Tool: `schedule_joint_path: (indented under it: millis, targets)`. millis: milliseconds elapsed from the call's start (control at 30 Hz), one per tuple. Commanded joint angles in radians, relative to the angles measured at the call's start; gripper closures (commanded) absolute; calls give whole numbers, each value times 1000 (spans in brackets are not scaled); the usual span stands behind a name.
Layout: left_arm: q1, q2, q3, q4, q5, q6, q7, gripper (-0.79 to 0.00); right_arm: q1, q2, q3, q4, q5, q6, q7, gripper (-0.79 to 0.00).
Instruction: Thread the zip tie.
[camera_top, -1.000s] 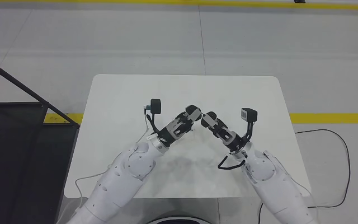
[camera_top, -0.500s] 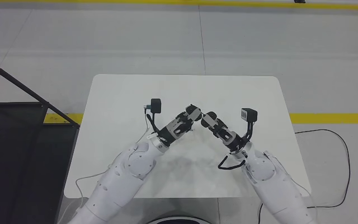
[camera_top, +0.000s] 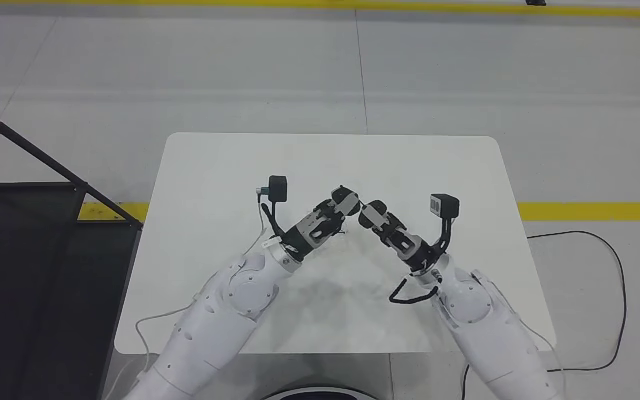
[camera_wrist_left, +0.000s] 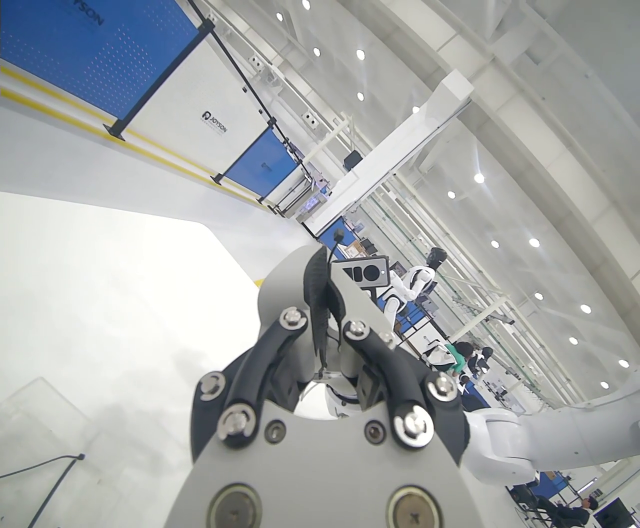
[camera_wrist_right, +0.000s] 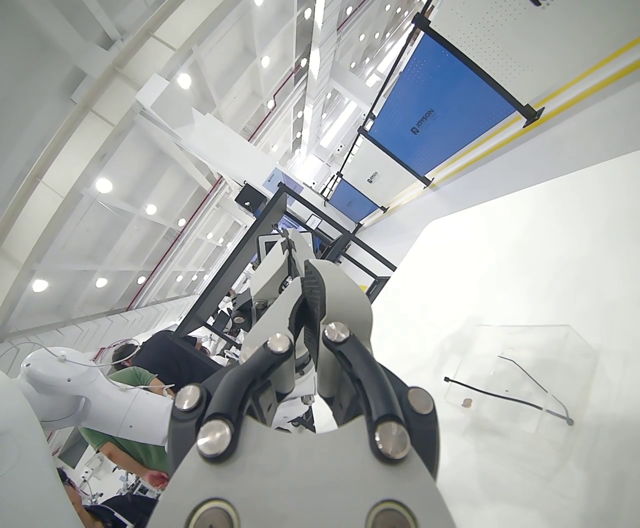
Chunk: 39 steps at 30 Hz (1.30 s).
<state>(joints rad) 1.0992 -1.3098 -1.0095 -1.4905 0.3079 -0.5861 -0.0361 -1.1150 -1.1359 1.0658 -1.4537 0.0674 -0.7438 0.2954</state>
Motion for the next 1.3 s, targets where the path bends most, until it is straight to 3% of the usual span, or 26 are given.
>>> schedule_joint_path:
  millis: [0, 100, 167, 267, 500, 667, 1000, 1267]
  targets:
    - [1, -1, -1, 1, 1, -1, -1, 0, -1, -1, 2, -1, -2, 0, 3, 0]
    - [1, -3, -3, 2, 2, -2, -2, 0, -4, -3, 6, -2, -4, 1, 7, 0]
    - [1, -5, -4, 3, 2, 0, -5, -160, -5, -4, 8, -3, -4, -1, 10, 0]
    - [1, -7, -6, 5, 0, 1, -6, -219, -6, -6, 11, -3, -4, -1, 14, 0]
    - [-1, -11, -11, 10, -1, 1, -13, -191, -9, -11, 17, -3, -7, 0, 22, 0]
    - [0, -14, -14, 12, 0, -4, -16, -99, -12, -14, 22, -4, -11, -2, 24, 0]
    - [1, -21, -15, 16, 3, -4, -22, -9, -16, -19, 30, -4, -13, -5, 35, 0]
    - [1, -25, -20, 17, 3, -5, -28, 0, -19, -24, 37, -4, -16, -3, 39, 0]
